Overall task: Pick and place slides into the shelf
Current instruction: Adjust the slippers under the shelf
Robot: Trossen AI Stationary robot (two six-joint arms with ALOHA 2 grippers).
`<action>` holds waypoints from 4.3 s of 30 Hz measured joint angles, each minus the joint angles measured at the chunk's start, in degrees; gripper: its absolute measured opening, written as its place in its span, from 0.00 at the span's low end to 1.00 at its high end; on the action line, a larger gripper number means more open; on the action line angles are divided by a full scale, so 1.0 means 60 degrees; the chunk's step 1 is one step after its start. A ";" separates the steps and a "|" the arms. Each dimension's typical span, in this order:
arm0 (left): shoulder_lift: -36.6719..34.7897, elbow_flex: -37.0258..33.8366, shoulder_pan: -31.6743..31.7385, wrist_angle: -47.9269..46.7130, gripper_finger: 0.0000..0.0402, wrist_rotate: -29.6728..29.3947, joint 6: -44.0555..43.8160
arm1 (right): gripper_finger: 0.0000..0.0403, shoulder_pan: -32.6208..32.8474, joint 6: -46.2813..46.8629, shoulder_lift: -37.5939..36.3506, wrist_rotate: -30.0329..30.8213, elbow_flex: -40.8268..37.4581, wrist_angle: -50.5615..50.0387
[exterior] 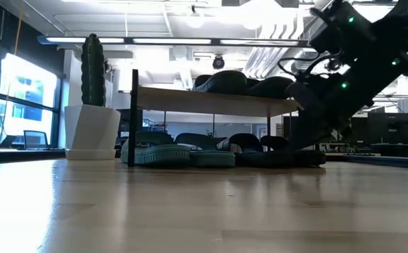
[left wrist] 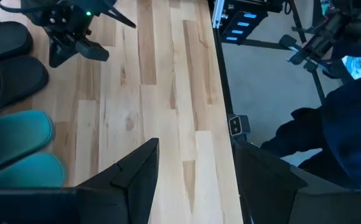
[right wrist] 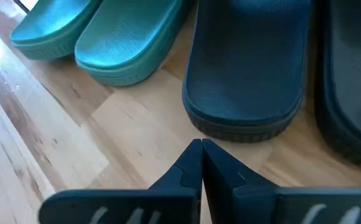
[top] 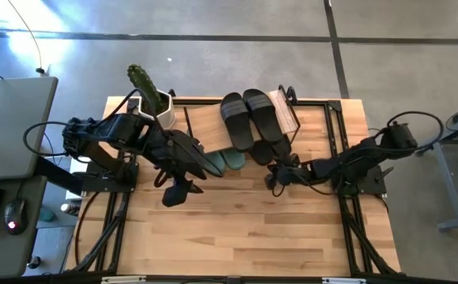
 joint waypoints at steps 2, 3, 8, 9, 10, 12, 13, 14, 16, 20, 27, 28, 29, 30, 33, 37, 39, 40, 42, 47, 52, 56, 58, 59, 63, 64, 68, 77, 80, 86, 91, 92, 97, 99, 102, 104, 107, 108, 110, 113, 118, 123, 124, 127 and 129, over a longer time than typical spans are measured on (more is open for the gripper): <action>0.0000 0.0000 0.0004 -0.0004 0.48 0.0000 -0.0004 | 0.00 -0.0195 -0.0211 0.0000 -0.0187 0.0000 0.0018; 0.0000 0.0000 0.0004 -0.0010 0.48 0.0000 -0.0004 | 0.00 -0.0292 -0.0295 0.0000 -0.0284 0.0000 0.0021; 0.0000 0.0000 0.0004 -0.0011 0.48 0.0000 0.0000 | 0.00 -0.0760 -0.0703 0.0000 -0.0719 0.0000 0.0169; 0.0000 0.0000 0.0004 -0.0011 0.48 0.0000 0.0000 | 0.00 -0.0834 -0.0820 0.0000 -0.0826 0.0000 0.0318; 0.0000 0.0000 0.0004 -0.0011 0.48 0.0000 0.0001 | 0.00 -0.0905 -0.0967 0.0000 -0.0923 0.0000 0.0497; 0.0000 0.0000 0.0004 -0.0012 0.48 0.0000 0.0004 | 0.00 -0.1026 -0.1192 0.0000 -0.1046 0.0000 0.0810; 0.0000 0.0000 0.0004 -0.0011 0.48 0.0000 0.0004 | 0.00 -0.1079 -0.1245 0.0000 -0.1081 0.0000 0.0911; 0.0000 0.0000 0.0004 -0.0011 0.48 0.0000 0.0007 | 0.00 -0.1133 -0.1293 0.0000 -0.1109 0.0000 0.0978; 0.0000 0.0000 0.0004 -0.0012 0.48 0.0000 0.0018 | 0.00 -0.1259 -0.1368 0.0000 -0.1160 0.0000 0.1055; 0.0000 0.0000 0.0004 -0.0011 0.48 0.0000 0.0019 | 0.00 -0.1412 -0.1541 0.0000 -0.1472 0.0000 0.1067; 0.0000 0.0000 0.0004 -0.0011 0.48 0.0000 -0.0010 | 0.00 -0.1086 -0.2021 -0.0292 -0.1430 0.0011 0.1463; 0.0000 0.0000 0.0004 -0.0013 0.48 0.0000 -0.0011 | 0.00 -0.1027 -0.2033 -0.0360 -0.1433 0.0011 0.1393; 0.0000 0.0000 0.0004 -0.0011 0.48 0.0000 -0.0011 | 0.00 -0.0969 -0.2018 -0.0453 -0.1437 0.0011 0.1164; 0.0000 0.0000 0.0004 -0.0011 0.48 0.0000 -0.0011 | 0.00 -0.0912 -0.1985 -0.0572 -0.1409 0.0011 0.0830; 0.0000 0.0000 0.0004 -0.0015 0.48 0.0000 -0.0011 | 0.00 -0.0673 -0.1681 -0.1012 -0.1104 0.0007 -0.0380; 0.0000 0.0000 0.0004 -0.0019 0.48 0.0000 -0.0011 | 0.00 -0.0180 -0.1491 -0.1823 -0.0592 0.0004 -0.1366; 0.0000 0.0000 0.0004 -0.0020 0.48 0.0000 -0.0008 | 0.00 -0.0097 -0.1291 -0.2033 -0.0678 0.0015 -0.1957; 0.0000 0.0000 0.0004 -0.0022 0.48 0.0000 0.0018 | 0.00 -0.0114 -0.1242 -0.2024 -0.0728 0.0012 -0.2298; 0.0000 0.0000 0.0004 -0.0022 0.48 0.0000 0.0038 | 0.00 -0.0211 -0.1205 -0.1889 -0.0798 -0.0062 -0.2463; 0.0000 0.0000 0.0004 -0.0018 0.48 0.0000 0.0062 | 0.00 -0.0382 -0.1131 -0.1730 -0.0907 -0.0539 -0.1227; 0.0000 0.0000 0.0004 -0.0018 0.48 0.0000 0.0062 | 0.00 -0.0596 -0.0937 -0.1712 -0.0908 -0.0924 -0.0994; 0.0000 0.0000 0.0004 -0.0018 0.48 0.0000 0.0062 | 0.00 -0.1008 -0.1002 -0.1712 -0.0925 -0.0933 -0.0975; 0.0000 0.0000 0.0004 -0.0018 0.48 0.0000 0.0060 | 0.00 -0.1268 -0.1113 -0.1675 -0.1066 -0.0933 -0.0948; 0.0000 0.0000 0.0004 -0.0018 0.48 0.0000 0.0062 | 0.00 -0.1382 -0.1210 -0.1617 -0.1185 -0.0934 -0.0870; 0.0000 0.0000 0.0004 -0.0015 0.48 0.0000 0.0058 | 0.00 -0.1652 -0.1544 -0.1208 -0.1624 -0.0936 -0.0043; 0.0000 0.0000 0.0004 -0.0015 0.48 0.0000 0.0058 | 0.00 -0.1679 -0.1554 -0.1071 -0.1684 -0.0936 0.0130; 0.0000 0.0000 0.0004 -0.0015 0.48 0.0000 0.0026 | 0.00 -0.1697 -0.1574 -0.0580 -0.1759 -0.0936 0.0865; 0.0000 0.0000 0.0004 -0.0007 0.48 0.0000 0.0026 | 0.00 -0.1697 -0.1796 0.0099 -0.1966 -0.0739 0.1669; 0.0000 0.0000 0.0004 -0.0007 0.48 0.0000 0.0026 | 0.00 -0.1756 -0.1791 0.0287 -0.2041 -0.0590 0.1686; 0.0000 0.0000 0.0004 0.0000 0.48 -0.0004 0.0022 | 0.00 -0.2049 -0.1789 0.0533 -0.2270 -0.0441 0.1784; 0.0000 0.0000 0.0004 -0.0004 0.48 0.0000 0.0020 | 0.00 -0.1996 -0.1768 0.0503 -0.2275 -0.0448 0.1778; 0.0000 0.0000 0.0004 -0.0007 0.48 0.0000 0.0018 | 0.00 -0.1943 -0.1767 0.0503 -0.2257 -0.0448 0.1779; 0.0000 0.0000 0.0004 -0.0007 0.48 -0.0004 0.0018 | 0.00 -0.1478 -0.1760 0.0281 -0.2169 -0.0452 0.1743; 0.0000 0.0000 0.0004 -0.0007 0.48 -0.0003 0.0018 | 0.00 -0.1220 -0.1760 -0.0046 -0.1974 -0.0455 0.1496; 0.0000 0.0000 0.0004 -0.0007 0.48 0.0000 0.0018 | 0.00 -0.0850 -0.1569 -0.0843 -0.1446 -0.0455 0.0535; 0.0000 0.0000 0.0004 -0.0007 0.48 -0.0001 0.0018 | 0.00 -0.0677 -0.1410 -0.1485 -0.1138 -0.0455 -0.0309; 0.0000 0.0000 0.0004 -0.0011 0.48 0.0000 0.0029 | 0.00 -0.0593 -0.1163 -0.2384 -0.0943 -0.0459 -0.1665; 0.0000 0.0000 0.0004 -0.0011 0.48 0.0000 0.0029 | 0.00 -0.0596 -0.1129 -0.2630 -0.0912 -0.0463 -0.2005; 0.0000 0.0000 0.0004 -0.0011 0.48 0.0000 0.0033 | 0.00 -0.0600 -0.1192 -0.3009 -0.0912 -0.0473 -0.2271; 0.0000 0.0000 0.0004 -0.0011 0.48 -0.0001 0.0041 | 0.00 -0.0680 -0.1107 -0.3407 -0.1042 -0.0994 -0.1522; 0.0000 0.0000 0.0004 -0.0015 0.48 -0.0004 0.0058 | 0.00 -0.0714 0.0011 -0.4041 -0.0997 -0.2847 0.0539; 0.0000 0.0000 0.0005 -0.0015 0.48 -0.0004 0.0056 | 0.00 -0.0431 0.0318 -0.4455 -0.0321 -0.3001 -0.0192; 0.0000 0.0000 0.0004 -0.0015 0.48 -0.0004 0.0058 | 0.00 -0.0445 0.0330 -0.4445 -0.0294 -0.2904 -0.0649; 0.0000 0.0000 0.0004 -0.0011 0.48 -0.0004 0.0058 | 0.00 -0.0447 0.0582 -0.4448 0.0049 -0.2692 -0.1605; 0.0000 0.0000 0.0004 -0.0011 0.48 -0.0004 0.0056 | 0.00 -0.0447 0.0804 -0.4444 0.0378 -0.2641 -0.1935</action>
